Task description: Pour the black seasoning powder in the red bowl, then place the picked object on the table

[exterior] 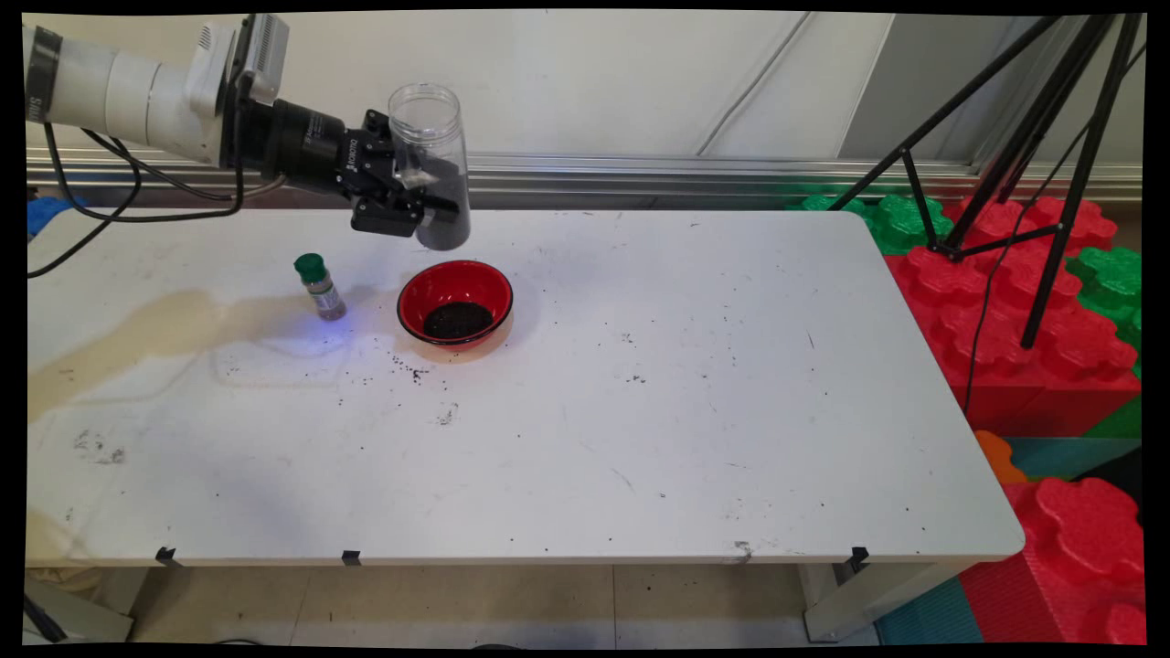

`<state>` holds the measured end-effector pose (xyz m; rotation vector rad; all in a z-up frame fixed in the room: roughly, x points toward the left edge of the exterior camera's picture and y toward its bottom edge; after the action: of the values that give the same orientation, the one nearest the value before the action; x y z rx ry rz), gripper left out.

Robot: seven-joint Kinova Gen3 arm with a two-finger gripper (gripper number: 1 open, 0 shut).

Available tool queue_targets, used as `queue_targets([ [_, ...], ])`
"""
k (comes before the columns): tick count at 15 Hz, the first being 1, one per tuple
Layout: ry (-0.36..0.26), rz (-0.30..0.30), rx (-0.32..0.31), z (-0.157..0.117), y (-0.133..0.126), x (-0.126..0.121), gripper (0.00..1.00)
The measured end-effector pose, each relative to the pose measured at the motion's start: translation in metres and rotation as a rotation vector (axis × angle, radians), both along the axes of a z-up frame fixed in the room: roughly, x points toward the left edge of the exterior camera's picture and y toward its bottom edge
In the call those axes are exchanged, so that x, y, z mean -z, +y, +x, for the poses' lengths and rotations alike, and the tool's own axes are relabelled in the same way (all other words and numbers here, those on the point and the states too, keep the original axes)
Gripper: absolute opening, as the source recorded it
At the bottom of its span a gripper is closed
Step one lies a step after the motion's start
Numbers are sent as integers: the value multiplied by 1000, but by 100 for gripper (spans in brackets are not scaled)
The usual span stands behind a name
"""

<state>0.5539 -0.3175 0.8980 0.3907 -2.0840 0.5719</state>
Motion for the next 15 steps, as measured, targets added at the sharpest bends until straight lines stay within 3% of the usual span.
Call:
queue_targets([
  [8,119,104,26,-24,13,3,0],
  [15,190,145,86,-56,26,37,0],
])
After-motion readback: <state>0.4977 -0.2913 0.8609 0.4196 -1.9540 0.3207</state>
